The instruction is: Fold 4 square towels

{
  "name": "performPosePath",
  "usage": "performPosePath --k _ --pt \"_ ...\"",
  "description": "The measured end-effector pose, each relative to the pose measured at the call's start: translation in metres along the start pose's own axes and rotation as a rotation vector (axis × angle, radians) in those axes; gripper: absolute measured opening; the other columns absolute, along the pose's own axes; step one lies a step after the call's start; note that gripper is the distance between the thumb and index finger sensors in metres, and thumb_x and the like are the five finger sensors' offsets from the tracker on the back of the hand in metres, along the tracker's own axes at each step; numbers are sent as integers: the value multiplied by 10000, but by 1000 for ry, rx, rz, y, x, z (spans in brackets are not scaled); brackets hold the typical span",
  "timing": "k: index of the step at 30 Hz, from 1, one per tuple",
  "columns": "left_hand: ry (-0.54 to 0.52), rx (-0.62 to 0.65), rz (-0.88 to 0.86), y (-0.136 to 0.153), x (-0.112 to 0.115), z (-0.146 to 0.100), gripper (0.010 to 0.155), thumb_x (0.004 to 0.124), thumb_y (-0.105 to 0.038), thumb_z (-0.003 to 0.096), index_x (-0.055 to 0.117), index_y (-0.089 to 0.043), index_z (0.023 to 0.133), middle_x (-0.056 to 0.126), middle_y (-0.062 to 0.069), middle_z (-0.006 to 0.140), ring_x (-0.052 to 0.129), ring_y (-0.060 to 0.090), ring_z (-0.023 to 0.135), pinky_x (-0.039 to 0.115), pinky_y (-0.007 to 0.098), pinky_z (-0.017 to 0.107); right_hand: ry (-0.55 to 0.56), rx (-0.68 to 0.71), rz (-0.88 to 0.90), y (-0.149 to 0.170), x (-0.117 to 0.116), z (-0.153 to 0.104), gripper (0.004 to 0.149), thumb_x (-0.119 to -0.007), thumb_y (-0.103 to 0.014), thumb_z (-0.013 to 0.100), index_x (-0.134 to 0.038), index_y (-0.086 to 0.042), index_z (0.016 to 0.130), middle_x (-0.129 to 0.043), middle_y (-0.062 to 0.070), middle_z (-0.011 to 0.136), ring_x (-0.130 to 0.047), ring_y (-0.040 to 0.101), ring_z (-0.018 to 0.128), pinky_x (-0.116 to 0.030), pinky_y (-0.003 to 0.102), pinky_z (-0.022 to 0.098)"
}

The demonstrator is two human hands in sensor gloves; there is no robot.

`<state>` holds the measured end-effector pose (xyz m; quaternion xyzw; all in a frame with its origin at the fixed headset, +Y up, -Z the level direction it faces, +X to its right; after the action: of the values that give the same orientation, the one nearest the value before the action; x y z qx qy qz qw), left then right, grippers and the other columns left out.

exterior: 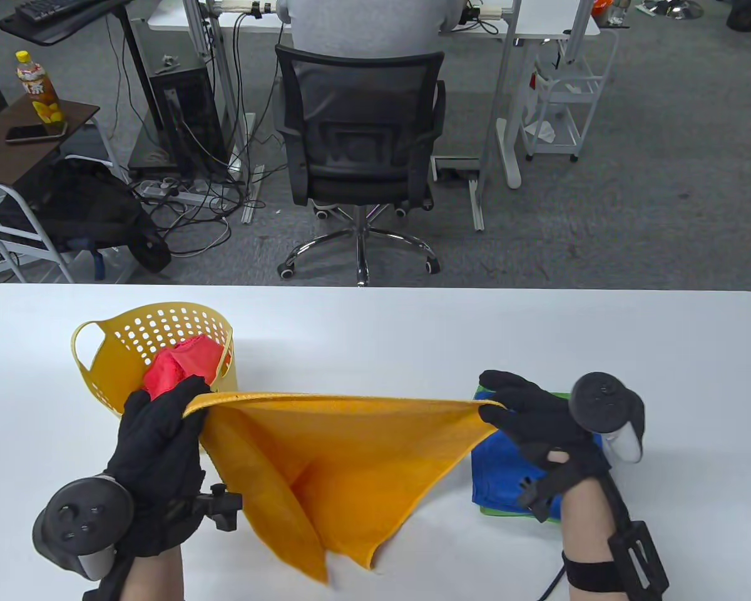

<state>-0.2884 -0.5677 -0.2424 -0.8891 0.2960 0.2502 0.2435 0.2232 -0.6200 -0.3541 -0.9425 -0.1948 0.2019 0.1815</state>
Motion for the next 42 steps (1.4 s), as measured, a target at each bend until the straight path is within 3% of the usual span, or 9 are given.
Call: performPosePath --k 7,12,16,19,23,27,33,38,42 --pt "72 -19 -78 -1 -8 2 435 804 -394 511 820 -270 928 1057 -123 706 1015 138 829 568 560 839 140 200 76 -57 30 -40 420 -771 -245 542 -902 26 834 -754 272 1070 -700 531 952 -407 838 612" --pt "186 -104 -78 14 9 19 404 783 -399 520 868 -273 894 1052 -76 760 982 207 881 544 591 839 287 11 -122 -66 25 -38 419 -776 -229 548 -893 -6 883 -747 291 1073 -695 548 946 -407 839 613" --pt "414 -248 -24 43 44 54 406 746 -408 538 843 -319 923 987 -44 887 890 254 982 487 617 852 373 -240 -280 -45 21 -9 418 -766 -216 548 -877 -5 891 -733 299 1076 -680 554 947 -399 837 615" --pt "425 -322 47 52 55 80 399 779 -419 511 889 -353 889 930 -38 977 796 310 1054 462 635 849 428 -333 -352 -33 23 18 414 -758 -218 537 -876 -26 883 -730 296 1070 -679 551 941 -405 833 614" --pt "341 -156 24 24 33 111 396 772 -469 496 883 -435 874 840 -113 1065 658 308 1142 401 621 867 708 -150 -391 -69 38 22 411 -763 -246 500 -912 -91 850 -725 276 1076 -676 536 946 -425 816 616" --pt "264 27 -54 1 4 107 398 781 -483 475 891 -457 856 846 -145 1054 638 289 1152 398 601 877 843 94 -309 -94 39 -4 414 -767 -260 489 -912 -112 847 -694 273 1085 -648 533 955 -410 810 616" --pt "499 17 -124 36 -12 37 404 828 -459 485 926 -363 865 927 -71 976 765 305 1074 466 611 852 451 30 -440 -49 -5 -50 419 -807 -295 504 -927 -120 865 -627 308 1128 -545 574 995 -401 814 619" --pt "717 -53 -14 71 -20 -45 407 833 -462 492 928 -350 872 969 -47 925 853 284 1008 500 612 841 14 -75 -546 -6 -53 -103 424 -803 -306 516 -923 -129 881 -607 328 1142 -499 598 1003 -381 826 607" --pt "856 -113 104 89 -12 -94 413 828 -460 492 929 -338 873 1008 -33 875 910 273 956 528 604 834 -196 -172 -577 10 -80 -130 424 -803 -301 515 -925 -121 878 -596 329 1147 -484 596 1011 -357 828 611"
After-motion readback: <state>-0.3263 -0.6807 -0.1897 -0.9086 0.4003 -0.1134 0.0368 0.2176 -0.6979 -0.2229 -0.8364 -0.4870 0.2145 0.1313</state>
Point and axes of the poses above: the tracker on the back of each hand, its own y axis roughly to the little-finger side, its own z axis roughly from the wrist to the fingertips, x = y × z, the point moved 2 cm from there along z, roughly from the wrist to the fingertips
